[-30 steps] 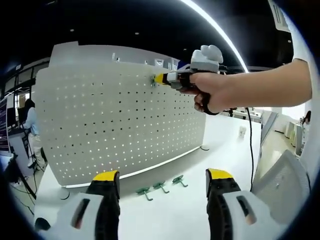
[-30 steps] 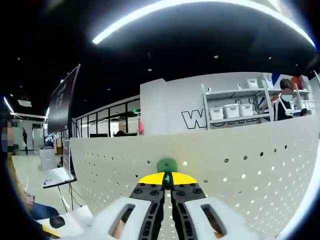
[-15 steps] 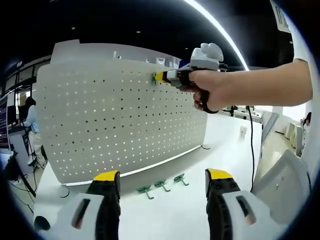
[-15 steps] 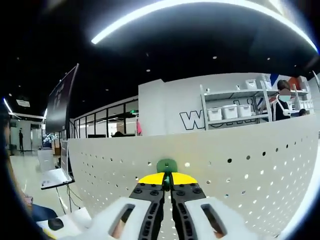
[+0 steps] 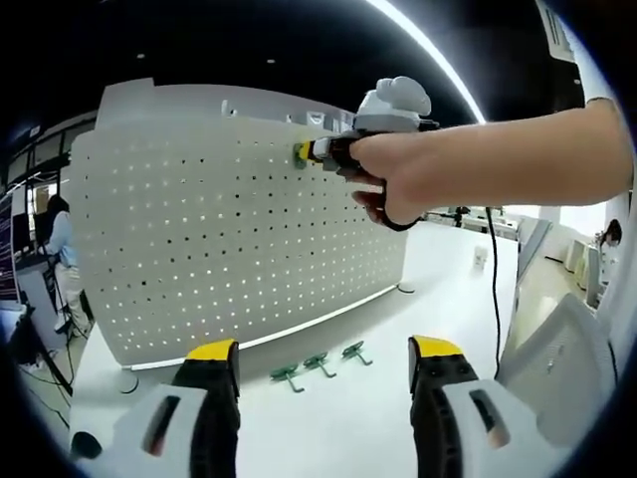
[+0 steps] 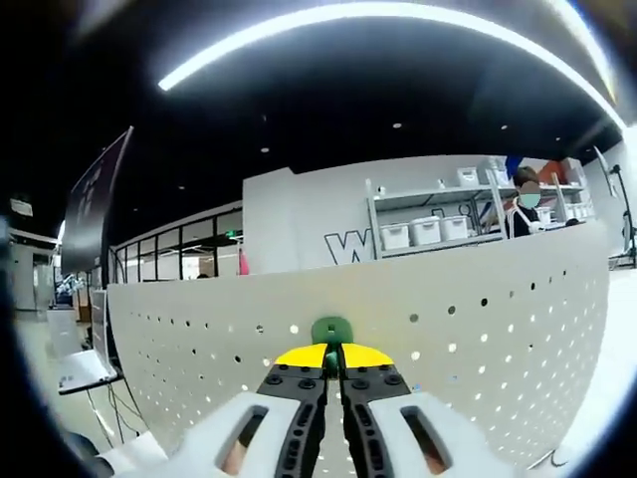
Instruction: Insert the hook assembly into the mounting plate slot until the hook locks in place.
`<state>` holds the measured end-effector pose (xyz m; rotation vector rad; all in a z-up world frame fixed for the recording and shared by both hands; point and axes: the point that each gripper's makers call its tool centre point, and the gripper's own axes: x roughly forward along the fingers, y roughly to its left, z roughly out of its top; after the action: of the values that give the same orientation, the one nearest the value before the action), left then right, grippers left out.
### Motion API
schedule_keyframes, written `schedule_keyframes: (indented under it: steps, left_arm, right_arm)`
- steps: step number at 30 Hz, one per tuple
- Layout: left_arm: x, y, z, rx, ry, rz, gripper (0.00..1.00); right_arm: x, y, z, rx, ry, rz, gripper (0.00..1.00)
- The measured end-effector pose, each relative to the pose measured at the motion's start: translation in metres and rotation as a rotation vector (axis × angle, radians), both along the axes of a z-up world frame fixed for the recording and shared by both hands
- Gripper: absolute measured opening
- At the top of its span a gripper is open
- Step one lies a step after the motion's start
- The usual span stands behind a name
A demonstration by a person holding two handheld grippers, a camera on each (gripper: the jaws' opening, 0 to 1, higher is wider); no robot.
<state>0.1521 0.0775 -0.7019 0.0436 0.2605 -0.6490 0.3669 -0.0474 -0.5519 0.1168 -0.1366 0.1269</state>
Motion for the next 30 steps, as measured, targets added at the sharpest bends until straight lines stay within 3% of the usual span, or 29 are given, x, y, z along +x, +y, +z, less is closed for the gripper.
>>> schedule_keyframes:
  steps: [21, 27, 30]
  left_arm:
    - [-0.011, 0.005, -0.009, 0.006, 0.041, -0.018, 0.70]
    - [-0.011, 0.002, -0.009, 0.003, 0.043, -0.028, 0.70]
    - [-0.012, 0.002, -0.009, 0.003, 0.044, -0.026, 0.70]
  right_arm:
    - [-0.002, -0.001, -0.002, 0.003, -0.002, -0.037, 0.02]
    - [-0.006, 0.004, -0.001, 0.010, 0.000, 0.017, 0.09]
    - [-0.010, 0.009, 0.005, 0.017, -0.014, 0.051, 0.19]
